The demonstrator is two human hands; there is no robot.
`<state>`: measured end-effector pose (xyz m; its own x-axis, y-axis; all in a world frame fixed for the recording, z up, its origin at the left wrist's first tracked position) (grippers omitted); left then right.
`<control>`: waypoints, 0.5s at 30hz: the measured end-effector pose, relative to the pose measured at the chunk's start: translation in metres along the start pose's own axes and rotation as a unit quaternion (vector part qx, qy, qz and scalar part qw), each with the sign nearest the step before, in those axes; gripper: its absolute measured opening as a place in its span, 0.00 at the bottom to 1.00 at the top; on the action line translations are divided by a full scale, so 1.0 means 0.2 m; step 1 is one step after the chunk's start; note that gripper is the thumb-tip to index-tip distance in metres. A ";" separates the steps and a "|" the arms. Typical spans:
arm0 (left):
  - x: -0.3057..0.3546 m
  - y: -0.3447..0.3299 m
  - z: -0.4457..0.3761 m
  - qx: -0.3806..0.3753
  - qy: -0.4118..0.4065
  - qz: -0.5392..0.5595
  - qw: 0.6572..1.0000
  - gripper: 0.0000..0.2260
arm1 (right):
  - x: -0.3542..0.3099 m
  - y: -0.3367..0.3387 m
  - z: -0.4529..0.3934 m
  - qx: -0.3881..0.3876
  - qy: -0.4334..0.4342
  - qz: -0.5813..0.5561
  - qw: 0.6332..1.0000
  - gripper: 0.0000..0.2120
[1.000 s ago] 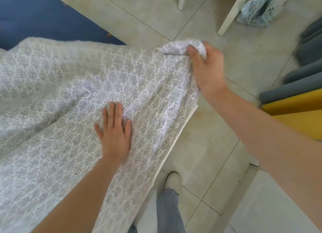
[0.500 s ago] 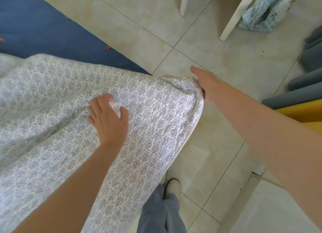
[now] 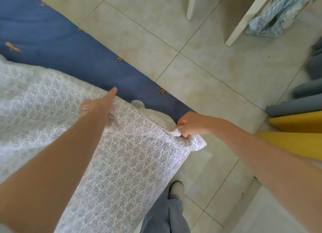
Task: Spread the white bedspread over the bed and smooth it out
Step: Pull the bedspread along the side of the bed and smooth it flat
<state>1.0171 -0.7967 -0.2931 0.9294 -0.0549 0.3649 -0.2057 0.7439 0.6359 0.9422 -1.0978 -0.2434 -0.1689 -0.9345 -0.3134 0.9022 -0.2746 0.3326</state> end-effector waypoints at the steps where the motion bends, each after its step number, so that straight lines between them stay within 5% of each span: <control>1: -0.02 -0.01 -0.01 -0.014 -0.015 0.016 1.000 0.61 | -0.02 0.01 -0.01 -0.023 -0.026 0.012 0.999 0.06; 5: -0.06 0.06 0.14 -0.023 -0.111 -0.072 0.991 0.14 | -0.18 0.14 -0.07 0.079 0.008 -0.130 0.988 0.15; 7: -0.07 0.10 0.25 0.029 -0.166 -0.267 0.949 0.07 | -0.29 0.17 -0.11 0.127 0.041 -0.156 0.979 0.37; 8: -0.07 0.13 0.32 0.043 -0.131 -0.185 0.973 0.07 | -0.36 0.17 -0.14 0.123 0.044 -0.148 0.980 0.47; 9: -0.11 0.14 0.30 0.016 -0.019 0.021 0.999 0.07 | -0.43 0.16 -0.16 0.120 0.044 -0.114 0.985 0.50; 10: -0.13 0.16 0.23 -0.068 0.030 0.181 0.981 0.07 | -0.48 0.16 -0.17 0.121 0.040 -0.054 0.990 0.47; 12: -0.14 0.25 0.21 -0.068 0.089 0.372 0.921 0.10 | -0.56 0.15 -0.22 0.116 0.045 0.078 0.989 0.27; 13: -0.13 0.28 0.19 -0.090 0.109 0.447 0.884 0.13 | -0.60 0.15 -0.23 0.122 0.054 0.108 0.985 0.16; 15: -0.04 0.35 0.20 -0.137 0.087 0.497 0.853 0.20 | -0.64 0.20 -0.22 0.141 0.088 0.058 0.984 0.13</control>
<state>0.9820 -0.7712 -0.2237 0.3744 0.7750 0.5091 -0.8612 0.4941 -0.1189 1.0172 -0.9797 -0.2289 0.0228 -0.9161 -0.4004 0.7613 -0.2436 0.6008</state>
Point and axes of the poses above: each hand's wrist, its own z-axis away from the middle knuckle, its own y-axis out of the back of the hand, x = y × z, the point moved 2 cm from there along -z, towards the middle knuckle, and after that the axes turned 7 degrees about z, right-handed, at the moved point
